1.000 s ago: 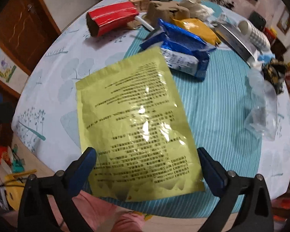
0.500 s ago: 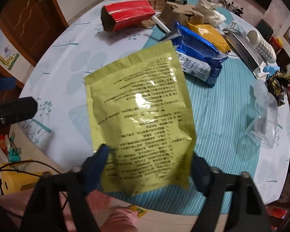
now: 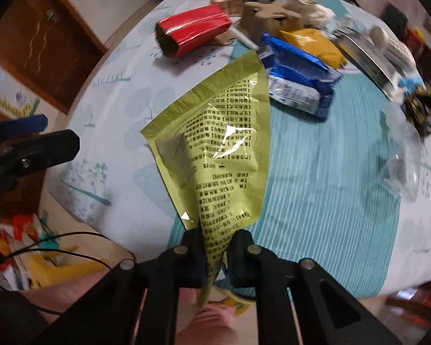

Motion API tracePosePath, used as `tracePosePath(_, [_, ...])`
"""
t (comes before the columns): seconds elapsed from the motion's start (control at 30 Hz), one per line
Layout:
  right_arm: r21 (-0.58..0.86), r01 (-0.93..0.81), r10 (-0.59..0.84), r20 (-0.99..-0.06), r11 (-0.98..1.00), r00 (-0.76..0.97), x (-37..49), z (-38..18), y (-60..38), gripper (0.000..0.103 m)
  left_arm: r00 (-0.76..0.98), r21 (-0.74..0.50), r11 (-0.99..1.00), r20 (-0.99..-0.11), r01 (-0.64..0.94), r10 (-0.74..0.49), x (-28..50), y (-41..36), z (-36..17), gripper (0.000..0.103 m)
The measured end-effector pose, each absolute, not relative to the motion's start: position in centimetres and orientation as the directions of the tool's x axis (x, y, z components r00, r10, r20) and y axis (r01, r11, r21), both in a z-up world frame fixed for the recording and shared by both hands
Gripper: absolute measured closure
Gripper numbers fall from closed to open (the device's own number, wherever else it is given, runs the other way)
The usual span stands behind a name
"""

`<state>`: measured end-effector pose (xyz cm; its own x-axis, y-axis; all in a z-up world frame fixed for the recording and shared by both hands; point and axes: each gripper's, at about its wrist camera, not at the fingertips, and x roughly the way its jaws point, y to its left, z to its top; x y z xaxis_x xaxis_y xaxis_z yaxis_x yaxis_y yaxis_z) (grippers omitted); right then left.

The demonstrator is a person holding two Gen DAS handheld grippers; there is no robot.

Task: Collect trash
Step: 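Lift the yellow sachet with the right gripper while the left gripper grasps the red box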

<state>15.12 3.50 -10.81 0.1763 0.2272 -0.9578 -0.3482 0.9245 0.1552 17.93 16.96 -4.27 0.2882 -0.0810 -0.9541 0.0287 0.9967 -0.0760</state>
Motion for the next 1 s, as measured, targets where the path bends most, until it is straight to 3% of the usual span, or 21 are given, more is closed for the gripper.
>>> tracePosePath(0.47, [0.281, 0.081, 0.248, -0.926, 0.956, 0.284, 19.5, -5.0, -3.9, 0.093, 0.367, 0.004, 0.98, -0.928, 0.198, -0.071, 26.2, 14.9, -1.7, 0.007])
tracePosePath(0.73, [0.327, 0.245, 0.251, -0.922, 0.913, 0.296, 22.3, -4.3, -7.1, 0.093, 0.297, 0.066, 0.953, -0.954, 0.296, -0.026, 31.3, 12.7, -4.6, 0.007])
tracePosePath(1.0, [0.338, 0.288, 0.261, -0.925, 0.896, 0.274, 23.4, -5.3, -7.5, 0.093, 0.211, 0.087, 0.929, -0.977, 0.361, 0.01, 34.3, 11.1, -8.5, 0.007])
